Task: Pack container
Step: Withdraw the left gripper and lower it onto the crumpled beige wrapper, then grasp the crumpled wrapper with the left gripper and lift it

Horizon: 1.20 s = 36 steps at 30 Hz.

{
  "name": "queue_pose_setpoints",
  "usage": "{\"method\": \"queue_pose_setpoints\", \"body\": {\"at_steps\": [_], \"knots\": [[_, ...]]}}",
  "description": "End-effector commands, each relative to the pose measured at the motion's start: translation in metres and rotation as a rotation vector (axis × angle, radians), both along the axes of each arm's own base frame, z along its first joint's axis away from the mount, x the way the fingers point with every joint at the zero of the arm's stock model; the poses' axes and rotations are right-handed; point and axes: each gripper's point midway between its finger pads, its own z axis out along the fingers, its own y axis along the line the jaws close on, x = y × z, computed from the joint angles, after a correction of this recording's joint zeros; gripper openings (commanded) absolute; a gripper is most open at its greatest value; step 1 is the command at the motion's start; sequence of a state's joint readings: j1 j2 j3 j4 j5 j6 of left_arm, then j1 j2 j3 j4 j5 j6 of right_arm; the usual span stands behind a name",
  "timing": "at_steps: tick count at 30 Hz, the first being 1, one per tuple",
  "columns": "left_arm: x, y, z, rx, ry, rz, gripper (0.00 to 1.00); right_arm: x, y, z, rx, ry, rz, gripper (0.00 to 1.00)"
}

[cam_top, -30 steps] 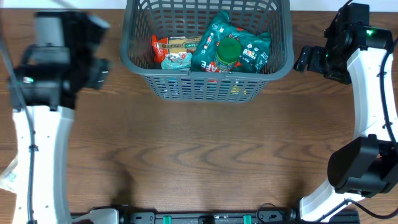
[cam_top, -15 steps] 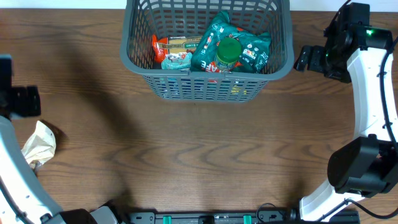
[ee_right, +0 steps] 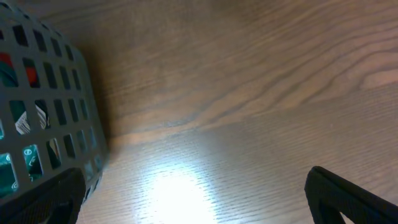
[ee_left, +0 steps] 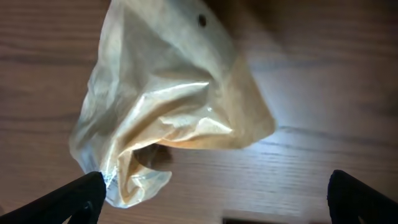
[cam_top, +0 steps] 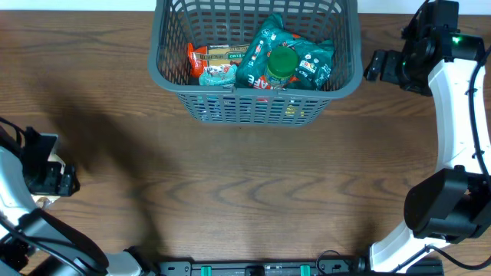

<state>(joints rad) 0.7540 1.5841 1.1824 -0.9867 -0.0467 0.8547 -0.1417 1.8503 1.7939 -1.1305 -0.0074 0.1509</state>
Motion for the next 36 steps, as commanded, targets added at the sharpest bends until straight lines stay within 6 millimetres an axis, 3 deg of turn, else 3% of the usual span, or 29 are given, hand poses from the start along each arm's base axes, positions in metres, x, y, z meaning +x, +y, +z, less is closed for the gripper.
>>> {"method": "queue_pose_setpoints", "body": {"at_steps": [1,6,17,29,31,33,35,36], "knots": [[-0.013,0.012,-0.005,0.017,0.062,-0.021,0.98,0.001,-0.004,0.007,-0.010,-0.018,0.000,0.99],[-0.018,0.023,-0.015,0.017,0.079,-0.001,0.99,0.004,-0.005,0.008,-0.012,-0.031,-0.001,0.99],[-0.002,0.046,-0.043,0.040,0.057,0.013,0.98,0.011,-0.008,0.011,-0.029,-0.063,-0.010,0.99],[-0.015,0.066,-0.076,0.004,0.077,0.084,1.00,0.011,-0.008,0.011,-0.010,-0.065,-0.052,0.99],[-0.016,0.066,-0.079,-0.009,0.067,0.092,0.96,0.011,-0.008,0.011,-0.005,-0.064,-0.062,0.99],[-0.015,0.068,-0.080,-0.013,0.053,0.097,0.86,0.010,-0.008,0.011,-0.003,-0.064,-0.068,0.99],[-0.012,0.070,-0.080,-0.011,0.034,0.099,0.64,0.010,-0.008,0.011,-0.006,-0.063,-0.069,0.99],[-0.011,0.070,-0.080,-0.010,0.034,0.099,0.60,0.010,-0.009,0.011,-0.009,-0.063,-0.070,0.99]]}}
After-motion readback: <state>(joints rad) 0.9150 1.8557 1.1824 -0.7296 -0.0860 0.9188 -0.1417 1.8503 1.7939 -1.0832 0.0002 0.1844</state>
